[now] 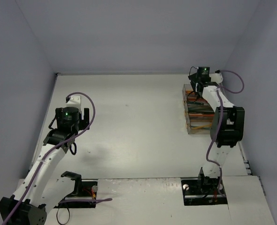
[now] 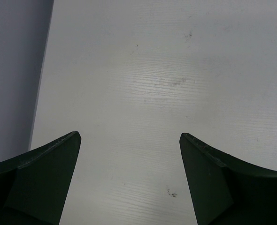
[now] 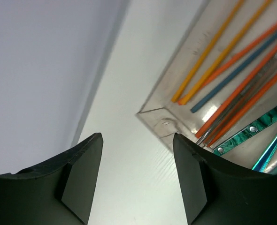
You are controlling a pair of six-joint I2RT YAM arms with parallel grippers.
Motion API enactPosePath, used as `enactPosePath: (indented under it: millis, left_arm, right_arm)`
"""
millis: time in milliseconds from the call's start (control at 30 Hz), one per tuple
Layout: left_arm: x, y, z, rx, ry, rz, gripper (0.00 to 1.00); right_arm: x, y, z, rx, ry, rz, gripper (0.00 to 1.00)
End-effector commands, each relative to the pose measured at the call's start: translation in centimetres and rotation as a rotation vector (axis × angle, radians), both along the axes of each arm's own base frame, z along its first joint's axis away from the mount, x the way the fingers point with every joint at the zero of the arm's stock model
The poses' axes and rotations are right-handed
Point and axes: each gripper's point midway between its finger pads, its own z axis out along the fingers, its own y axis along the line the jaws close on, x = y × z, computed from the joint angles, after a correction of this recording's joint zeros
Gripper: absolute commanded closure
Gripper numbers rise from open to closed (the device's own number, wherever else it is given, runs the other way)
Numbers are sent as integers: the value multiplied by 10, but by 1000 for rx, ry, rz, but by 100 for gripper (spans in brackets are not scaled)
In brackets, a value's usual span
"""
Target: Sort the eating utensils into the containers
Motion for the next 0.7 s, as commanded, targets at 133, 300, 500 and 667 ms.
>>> enactPosePath:
  millis: [133, 300, 500, 667]
  left_arm:
    - [6, 8, 27, 27, -109, 37, 16]
    - [1, 14, 36, 38, -162, 52, 16]
    - [-8, 17, 41, 18, -219, 65, 16]
    - [-14, 13, 41, -20, -194, 62, 16]
  right_arm:
    - [-69, -14, 171, -394, -257, 250, 25]
    - [-153, -15, 223, -580, -363, 311, 0]
    - [-236, 10, 233, -685, -435, 392, 0]
    - [-298, 12, 226, -686, -490, 400, 0]
